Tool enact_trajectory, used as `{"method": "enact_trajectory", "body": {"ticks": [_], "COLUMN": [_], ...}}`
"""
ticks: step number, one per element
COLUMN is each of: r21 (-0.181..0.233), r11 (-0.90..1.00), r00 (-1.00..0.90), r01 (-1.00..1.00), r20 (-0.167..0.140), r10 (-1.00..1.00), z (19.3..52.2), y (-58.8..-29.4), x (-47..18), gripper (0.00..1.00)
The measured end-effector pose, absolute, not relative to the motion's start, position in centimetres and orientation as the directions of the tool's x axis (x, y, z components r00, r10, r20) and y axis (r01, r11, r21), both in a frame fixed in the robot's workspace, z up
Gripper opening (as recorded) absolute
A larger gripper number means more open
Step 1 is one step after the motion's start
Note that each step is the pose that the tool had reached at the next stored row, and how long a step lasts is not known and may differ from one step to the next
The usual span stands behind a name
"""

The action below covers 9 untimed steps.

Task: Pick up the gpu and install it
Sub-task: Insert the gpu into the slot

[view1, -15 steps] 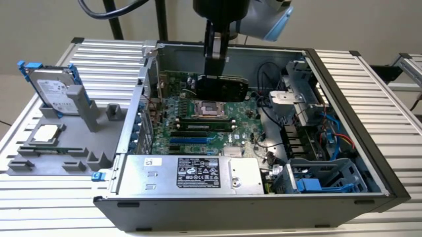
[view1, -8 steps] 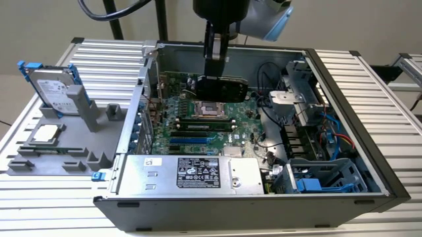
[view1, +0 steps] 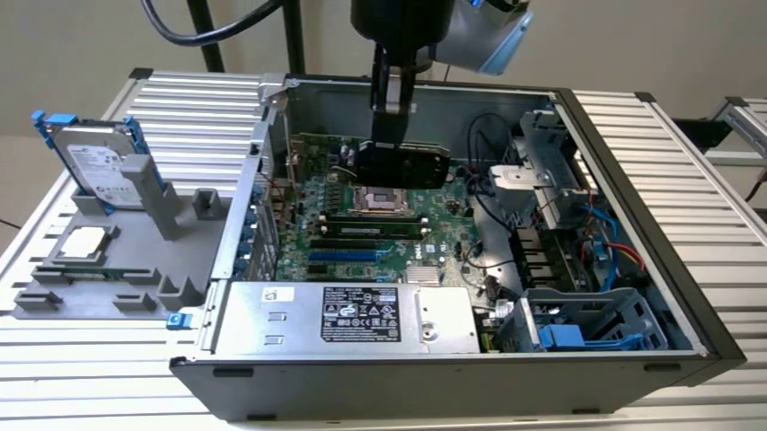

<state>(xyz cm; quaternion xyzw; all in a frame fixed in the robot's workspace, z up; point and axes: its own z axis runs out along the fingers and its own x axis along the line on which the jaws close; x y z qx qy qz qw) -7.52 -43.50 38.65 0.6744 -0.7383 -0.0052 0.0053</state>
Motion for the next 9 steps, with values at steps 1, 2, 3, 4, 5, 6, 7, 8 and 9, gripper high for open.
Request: {"method": "enact_trajectory", "body": {"ticks": [1, 2, 3, 4, 5, 6, 7, 8, 9], "r21": [0.015, 0.015, 0.015, 0.015, 0.015, 0.015, 0.015, 0.015, 0.015], "r11": [0.089, 0.088, 0.087, 0.085, 0.083, 0.079, 0.078, 0.076, 0.075], "r00": [-0.089, -0.088, -0.087, -0.085, -0.083, -0.079, -0.078, -0.076, -0.075], "r01": [-0.996, -0.996, -0.996, -0.996, -0.996, -0.997, -0.997, -0.997, -0.997], "r20": [0.001, 0.001, 0.001, 0.001, 0.001, 0.001, 0.001, 0.001, 0.001], "r10": [-0.996, -0.996, -0.996, -0.996, -0.997, -0.997, -0.997, -0.997, -0.997], "z": [38.61, 38.58, 38.54, 38.50, 38.43, 38.35, 38.31, 38.26, 38.21], "y": [-43.50, -43.50, -43.50, -43.50, -43.50, -43.50, -43.50, -43.50, -43.50], "x": [-7.51, -7.51, -7.50, -7.49, -7.47, -7.44, -7.42, -7.40, -7.38], "gripper": [0.00, 0.00, 0.00, 0.00, 0.00, 0.00, 0.00, 0.00, 0.00]}}
